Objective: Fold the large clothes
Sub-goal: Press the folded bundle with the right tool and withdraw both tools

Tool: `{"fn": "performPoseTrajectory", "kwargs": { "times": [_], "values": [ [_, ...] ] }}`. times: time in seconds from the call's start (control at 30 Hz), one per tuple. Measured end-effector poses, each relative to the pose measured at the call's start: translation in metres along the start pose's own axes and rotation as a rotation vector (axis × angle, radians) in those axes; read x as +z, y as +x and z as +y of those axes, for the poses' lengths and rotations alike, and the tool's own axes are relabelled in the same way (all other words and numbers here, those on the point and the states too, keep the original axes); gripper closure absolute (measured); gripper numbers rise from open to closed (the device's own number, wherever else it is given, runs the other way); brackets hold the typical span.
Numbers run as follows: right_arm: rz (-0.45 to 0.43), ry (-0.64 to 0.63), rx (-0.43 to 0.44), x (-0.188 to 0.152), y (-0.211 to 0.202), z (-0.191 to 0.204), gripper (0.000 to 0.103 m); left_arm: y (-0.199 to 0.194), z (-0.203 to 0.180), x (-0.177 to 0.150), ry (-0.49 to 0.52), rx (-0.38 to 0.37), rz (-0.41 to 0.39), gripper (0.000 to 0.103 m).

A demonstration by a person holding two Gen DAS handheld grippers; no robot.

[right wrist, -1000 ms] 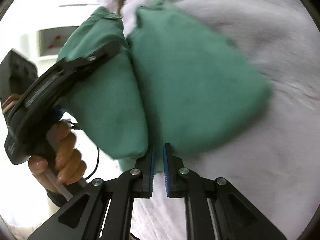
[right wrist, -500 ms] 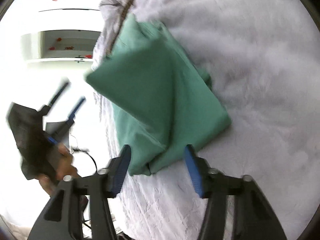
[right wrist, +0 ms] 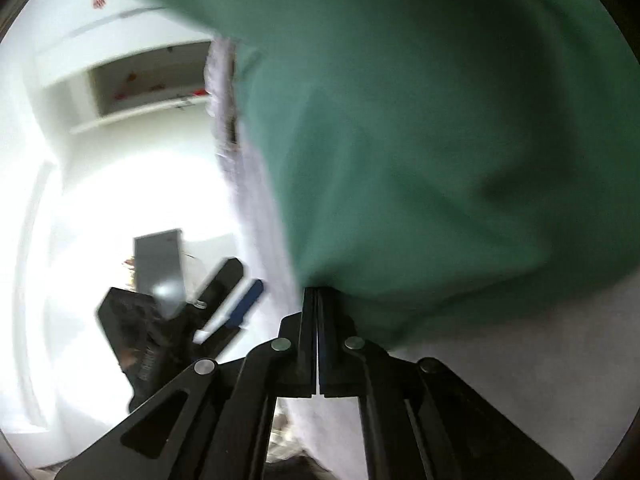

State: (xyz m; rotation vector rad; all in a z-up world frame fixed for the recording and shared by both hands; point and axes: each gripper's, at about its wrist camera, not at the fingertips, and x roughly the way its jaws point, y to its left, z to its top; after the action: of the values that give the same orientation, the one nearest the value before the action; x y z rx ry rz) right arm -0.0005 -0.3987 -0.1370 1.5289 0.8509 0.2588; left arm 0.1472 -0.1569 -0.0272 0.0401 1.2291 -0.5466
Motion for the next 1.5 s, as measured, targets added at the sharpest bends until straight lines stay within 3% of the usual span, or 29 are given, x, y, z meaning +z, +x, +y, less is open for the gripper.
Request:
{"fn": "performPoseTrajectory", "kwargs": {
  "times": [0.07, 0.17, 0.27, 0.33, 0.37, 0.4, 0.5, 0.63, 0.73, 0.77, 0.87, 1.0, 1.23, 1.33, 1.5],
  "values": [
    [0.025, -0.045, 0.0, -0.012, 0.009, 0.012, 0.103, -0.004, 0.001, 0.0, 0.006, -0.008, -0.01, 0.015],
    [0.071, -0.112, -0.113, -0.032, 0.025, 0.023, 0.102, -0.007, 0.005, 0.001, 0.022, -0.011, -0.012, 0.015],
    [0.036, -0.191, -0.242, -0.041, 0.005, 0.033, 0.098, 0.002, 0.007, -0.001, 0.018, 0.005, 0.015, 0.015],
    [-0.012, -0.268, -0.311, -0.051, -0.011, 0.042, 0.076, 0.002, 0.007, -0.006, 0.015, -0.008, 0.018, 0.015],
    [-0.051, -0.305, -0.366, -0.049, -0.026, 0.046, 0.036, 0.002, 0.006, -0.008, 0.02, -0.015, 0.018, 0.015],
    [-0.068, -0.31, -0.372, -0.061, -0.036, 0.048, 0.024, 0.002, 0.005, -0.01, 0.033, -0.019, 0.018, 0.015],
    [-0.034, -0.192, -0.249, -0.047, -0.05, 0.028, 0.031, 0.005, 0.003, -0.017, 0.054, -0.014, 0.021, 0.015],
    [0.009, -0.056, -0.158, -0.04, -0.015, 0.002, 0.035, 0.009, 0.008, -0.02, 0.0, -0.038, 0.044, 0.015],
    [-0.025, 0.02, -0.082, -0.045, -0.003, -0.01, 0.039, 0.004, 0.009, -0.017, 0.013, -0.031, 0.027, 0.015],
    [-0.055, 0.032, -0.05, -0.046, 0.005, -0.007, 0.047, 0.002, 0.009, -0.016, 0.021, -0.027, 0.023, 0.015],
    [-0.087, 0.047, -0.054, -0.038, 0.016, -0.002, 0.093, -0.003, 0.015, -0.013, 0.032, -0.009, 0.021, 0.015],
    [-0.045, 0.007, -0.028, -0.051, 0.027, 0.008, 0.096, -0.01, 0.025, -0.012, 0.026, 0.005, 0.015, 0.015],
    [0.043, -0.008, -0.136, -0.074, 0.055, 0.004, 0.094, -0.003, 0.032, -0.012, 0.009, 0.009, 0.027, 0.015],
    [0.092, -0.11, -0.218, -0.071, 0.032, 0.032, 0.08, 0.001, 0.026, -0.014, 0.019, 0.0, 0.025, 0.015],
    [0.013, -0.405, -0.347, -0.063, -0.027, 0.099, 0.079, 0.002, 0.02, -0.016, 0.023, -0.02, 0.019, 0.015]
  ]
}}
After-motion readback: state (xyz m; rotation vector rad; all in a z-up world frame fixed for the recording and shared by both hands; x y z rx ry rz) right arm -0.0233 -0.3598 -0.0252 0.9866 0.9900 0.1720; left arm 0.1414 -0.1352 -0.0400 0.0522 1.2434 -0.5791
